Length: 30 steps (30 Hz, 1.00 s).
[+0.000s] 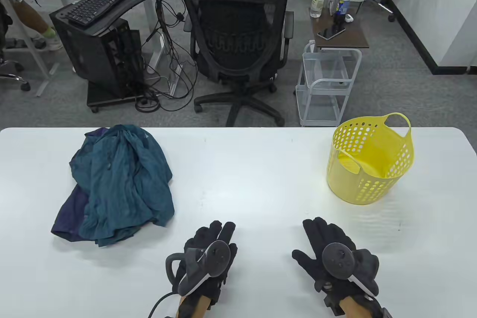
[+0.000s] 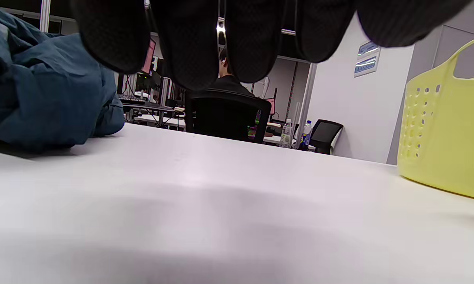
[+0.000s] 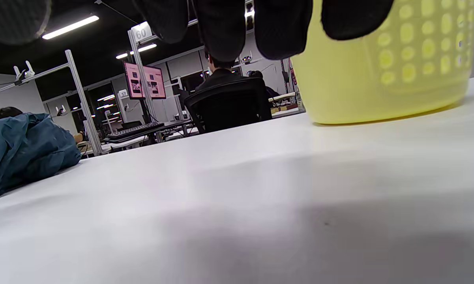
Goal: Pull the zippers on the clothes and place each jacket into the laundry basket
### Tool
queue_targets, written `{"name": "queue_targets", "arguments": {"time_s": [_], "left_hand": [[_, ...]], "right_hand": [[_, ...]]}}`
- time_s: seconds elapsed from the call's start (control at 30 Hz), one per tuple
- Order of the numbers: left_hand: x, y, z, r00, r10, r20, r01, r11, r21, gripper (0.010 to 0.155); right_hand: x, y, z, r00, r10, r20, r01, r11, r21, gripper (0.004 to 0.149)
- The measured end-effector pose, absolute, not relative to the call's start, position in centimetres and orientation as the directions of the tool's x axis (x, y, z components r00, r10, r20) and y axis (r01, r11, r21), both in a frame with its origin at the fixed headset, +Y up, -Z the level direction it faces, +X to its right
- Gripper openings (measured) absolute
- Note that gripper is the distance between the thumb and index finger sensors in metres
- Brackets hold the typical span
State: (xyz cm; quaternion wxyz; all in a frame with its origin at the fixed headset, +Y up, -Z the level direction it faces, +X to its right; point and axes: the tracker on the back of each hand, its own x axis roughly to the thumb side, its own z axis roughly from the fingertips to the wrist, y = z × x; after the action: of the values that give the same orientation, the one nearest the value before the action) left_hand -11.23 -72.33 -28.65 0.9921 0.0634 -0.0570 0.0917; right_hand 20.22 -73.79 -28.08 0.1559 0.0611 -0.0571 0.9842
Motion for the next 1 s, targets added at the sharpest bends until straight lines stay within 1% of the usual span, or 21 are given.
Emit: {"name": "queue_targets", "arguments": {"time_s": [0.57, 0.77, 0.9, 1.0], "left_hand": [[-10.6, -73.1, -28.7, 0.976, 0.158, 0.148, -0.17, 0.982, 0.078, 0.06], [-10.8, -73.4, -28.8, 0.979, 0.156, 0.133, -0.167, 0.983, 0.074, 0.06], [-11.2, -72.6, -29.6, 0.985, 0.135, 0.104, -0.145, 0.985, 0.091, 0.06], [-12.0, -71.3, -30.8, 0.997, 0.062, 0.039, -0.066, 0.991, 0.115, 0.057]], "right_hand": [[20.0, -74.3, -28.1, -0.948, 0.286, 0.142, -0.299, -0.951, -0.08, 0.08], [20.3, -74.3, -27.9, -0.945, 0.296, 0.14, -0.31, -0.947, -0.09, 0.08], [20.6, -74.3, -28.0, -0.942, 0.308, 0.131, -0.32, -0.943, -0.092, 0.08], [20.7, -74.3, -28.0, -0.939, 0.317, 0.131, -0.331, -0.939, -0.097, 0.079]]}}
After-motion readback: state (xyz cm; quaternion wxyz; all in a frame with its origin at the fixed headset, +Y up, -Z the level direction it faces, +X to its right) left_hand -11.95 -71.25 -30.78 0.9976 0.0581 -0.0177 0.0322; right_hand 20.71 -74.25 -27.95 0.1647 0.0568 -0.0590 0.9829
